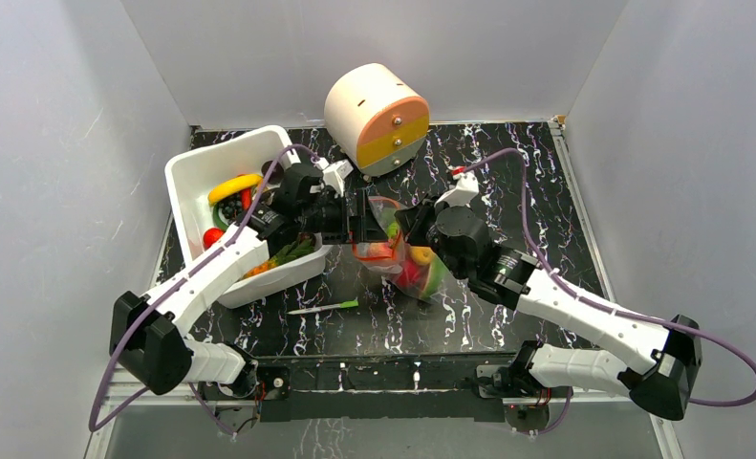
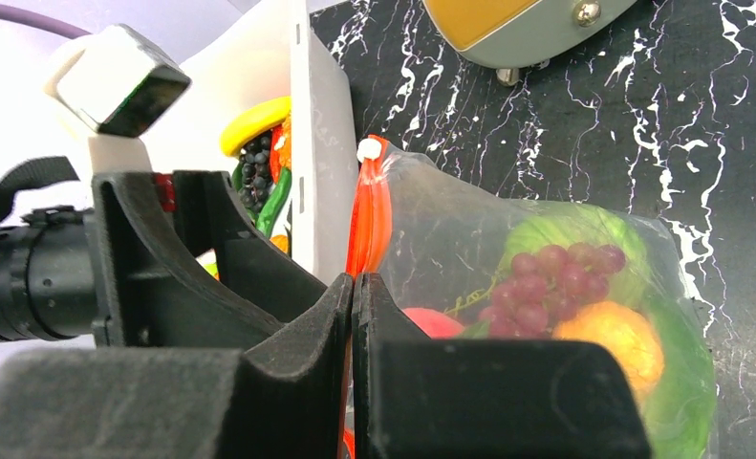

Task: Place the food in the zip-top bag and seal the zipper
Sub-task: Place the fake fruit in the zipper food storage bag, then pick up the fake fruit from the bin.

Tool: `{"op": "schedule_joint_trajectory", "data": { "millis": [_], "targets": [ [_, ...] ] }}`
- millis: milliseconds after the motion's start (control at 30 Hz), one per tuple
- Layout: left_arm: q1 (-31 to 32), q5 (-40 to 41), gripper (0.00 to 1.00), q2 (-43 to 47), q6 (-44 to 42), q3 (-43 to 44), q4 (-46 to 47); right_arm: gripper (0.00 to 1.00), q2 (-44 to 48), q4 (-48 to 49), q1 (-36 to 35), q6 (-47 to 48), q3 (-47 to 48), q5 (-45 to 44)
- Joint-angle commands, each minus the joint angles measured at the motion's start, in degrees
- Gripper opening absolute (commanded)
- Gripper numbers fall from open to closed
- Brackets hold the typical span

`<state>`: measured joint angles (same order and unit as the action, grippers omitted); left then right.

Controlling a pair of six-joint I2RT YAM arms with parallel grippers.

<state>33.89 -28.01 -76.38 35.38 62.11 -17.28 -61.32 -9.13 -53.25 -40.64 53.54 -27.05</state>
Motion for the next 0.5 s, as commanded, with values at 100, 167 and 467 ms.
{"op": "schedule_joint_trajectory", "data": {
  "millis": [100,167,467],
  "targets": [
    [0.2,8.5,0.98,2.9,-7.6,6.4,-8.4,0.0,3.3,3.8,-0.2,0.9,-0.9,-0.7],
    [0.2,10.8,0.98,2.7,-9.3,7.7,-9.9,0.0,3.4,4.0,-0.2,0.8,-1.6,-0.5],
    [0.0,27.1,0.96,2.4,-15.7,14.8,-17.9,0.0,4.6,4.2,-0.2,2.1,-2.9,-1.0]
  ]
}}
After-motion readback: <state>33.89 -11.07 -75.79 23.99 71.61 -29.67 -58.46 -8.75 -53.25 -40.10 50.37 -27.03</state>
